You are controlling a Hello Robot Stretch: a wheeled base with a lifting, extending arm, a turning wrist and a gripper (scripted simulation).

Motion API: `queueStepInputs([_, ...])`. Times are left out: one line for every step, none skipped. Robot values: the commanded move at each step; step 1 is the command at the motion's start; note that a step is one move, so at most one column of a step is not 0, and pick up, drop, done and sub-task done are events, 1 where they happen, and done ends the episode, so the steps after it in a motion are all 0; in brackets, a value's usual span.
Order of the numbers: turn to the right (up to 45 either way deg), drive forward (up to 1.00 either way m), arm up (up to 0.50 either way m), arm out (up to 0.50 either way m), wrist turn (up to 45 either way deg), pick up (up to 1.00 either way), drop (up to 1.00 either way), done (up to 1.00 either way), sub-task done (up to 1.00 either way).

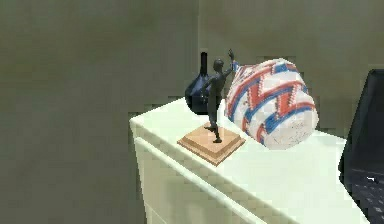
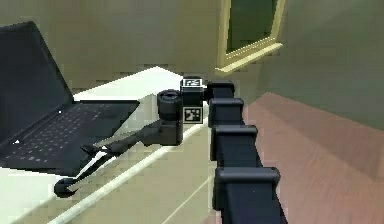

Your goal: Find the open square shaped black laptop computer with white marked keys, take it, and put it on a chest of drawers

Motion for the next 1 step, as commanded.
queueStepInputs([0.0,0.0,0.0,0.0,0.0,0.0,0.0,1.0,0.0])
